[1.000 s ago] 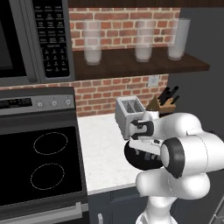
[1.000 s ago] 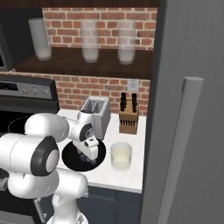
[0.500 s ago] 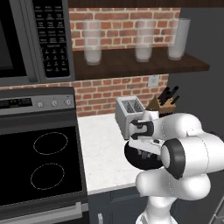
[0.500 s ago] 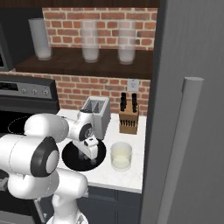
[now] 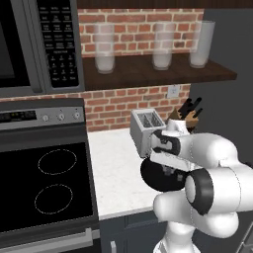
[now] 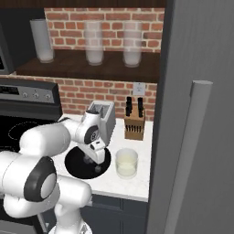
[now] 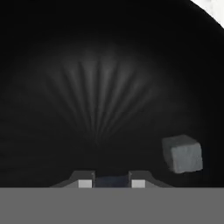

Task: Grab a lemon wedge from the fridge and one ice cube from the ice bowl, and put them in the glass of lemonade.

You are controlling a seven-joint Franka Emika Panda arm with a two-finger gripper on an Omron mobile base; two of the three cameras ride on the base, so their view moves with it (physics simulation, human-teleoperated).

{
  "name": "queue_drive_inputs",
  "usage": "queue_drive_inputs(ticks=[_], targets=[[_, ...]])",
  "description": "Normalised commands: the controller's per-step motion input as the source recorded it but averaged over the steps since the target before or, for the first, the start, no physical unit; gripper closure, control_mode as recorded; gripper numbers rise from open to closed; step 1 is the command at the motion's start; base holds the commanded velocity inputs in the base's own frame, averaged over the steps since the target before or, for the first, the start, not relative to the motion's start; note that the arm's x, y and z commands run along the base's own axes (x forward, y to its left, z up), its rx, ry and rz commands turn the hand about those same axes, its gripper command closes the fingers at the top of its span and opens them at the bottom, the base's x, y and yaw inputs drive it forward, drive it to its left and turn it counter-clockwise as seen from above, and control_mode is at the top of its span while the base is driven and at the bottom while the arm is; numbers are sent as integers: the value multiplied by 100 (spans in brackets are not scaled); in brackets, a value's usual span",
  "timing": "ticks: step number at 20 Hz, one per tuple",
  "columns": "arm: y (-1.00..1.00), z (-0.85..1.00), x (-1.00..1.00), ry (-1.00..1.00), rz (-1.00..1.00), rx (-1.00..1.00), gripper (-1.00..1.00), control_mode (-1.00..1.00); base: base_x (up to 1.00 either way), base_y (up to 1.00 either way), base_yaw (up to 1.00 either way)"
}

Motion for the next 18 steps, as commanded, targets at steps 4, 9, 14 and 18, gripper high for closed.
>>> queue_drive_inputs(ticks=[4, 9, 14, 18], targets=[[-82, 100, -33, -6, 0, 10, 100, -100, 0, 0, 0], [-96, 91, -1, 0, -1, 4, 100, -100, 0, 0, 0], [-90, 35, 13, 0, -6, -4, 100, -100, 0, 0, 0], [-14, -2, 66, 14, 0, -8, 100, -100, 0, 0, 0]])
